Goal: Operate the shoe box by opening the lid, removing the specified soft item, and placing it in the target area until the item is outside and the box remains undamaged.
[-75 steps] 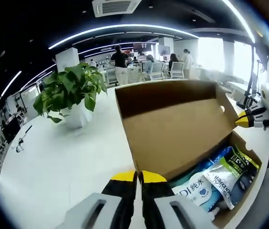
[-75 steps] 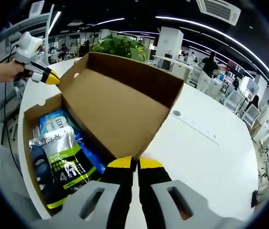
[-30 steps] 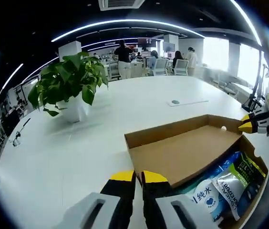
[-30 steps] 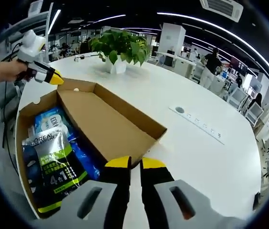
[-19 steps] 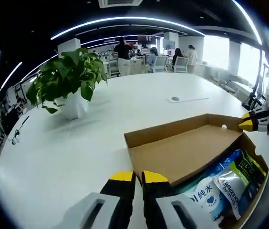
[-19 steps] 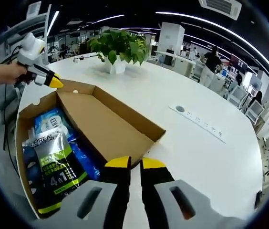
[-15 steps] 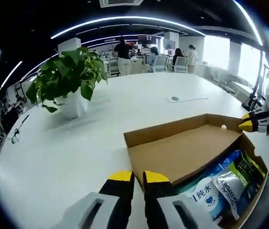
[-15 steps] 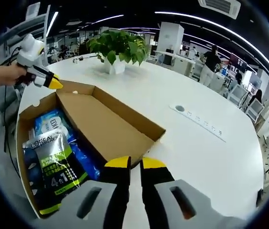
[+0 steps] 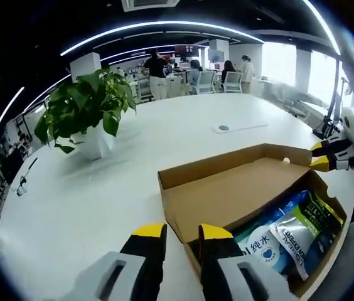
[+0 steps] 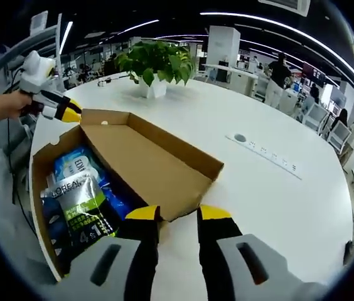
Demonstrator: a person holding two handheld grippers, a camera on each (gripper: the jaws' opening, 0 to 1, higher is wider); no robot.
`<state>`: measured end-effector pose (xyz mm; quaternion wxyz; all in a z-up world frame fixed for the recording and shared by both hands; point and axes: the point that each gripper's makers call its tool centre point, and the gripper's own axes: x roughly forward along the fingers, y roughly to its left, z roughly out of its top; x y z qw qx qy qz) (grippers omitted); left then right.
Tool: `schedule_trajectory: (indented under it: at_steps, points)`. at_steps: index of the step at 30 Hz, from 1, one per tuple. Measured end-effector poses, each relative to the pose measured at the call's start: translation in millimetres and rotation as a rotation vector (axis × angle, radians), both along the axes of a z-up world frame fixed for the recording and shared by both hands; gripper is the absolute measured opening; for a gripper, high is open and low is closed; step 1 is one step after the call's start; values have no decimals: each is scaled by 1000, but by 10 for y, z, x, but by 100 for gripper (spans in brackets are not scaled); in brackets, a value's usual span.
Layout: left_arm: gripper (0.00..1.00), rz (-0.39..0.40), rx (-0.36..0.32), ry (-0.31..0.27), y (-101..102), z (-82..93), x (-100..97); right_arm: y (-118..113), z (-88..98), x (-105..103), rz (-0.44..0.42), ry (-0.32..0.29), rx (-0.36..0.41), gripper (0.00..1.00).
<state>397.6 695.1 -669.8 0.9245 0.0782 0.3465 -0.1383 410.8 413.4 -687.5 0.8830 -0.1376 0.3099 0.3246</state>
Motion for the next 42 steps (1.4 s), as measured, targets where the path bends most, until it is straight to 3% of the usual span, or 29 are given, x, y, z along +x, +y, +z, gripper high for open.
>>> schedule_trajectory:
  at_steps: [14,24,42]
  points:
    - [24,-50,-25,30,-270,63,-429,-122,63,-296,29,20,20,35]
    - [25,-101,-79,70,-534,-27,-631,-112,129,-554,61,33,43,44]
    - [27,-181,-267,212,-1009,-273,-950,-97,210,-999,103,46,81,62]
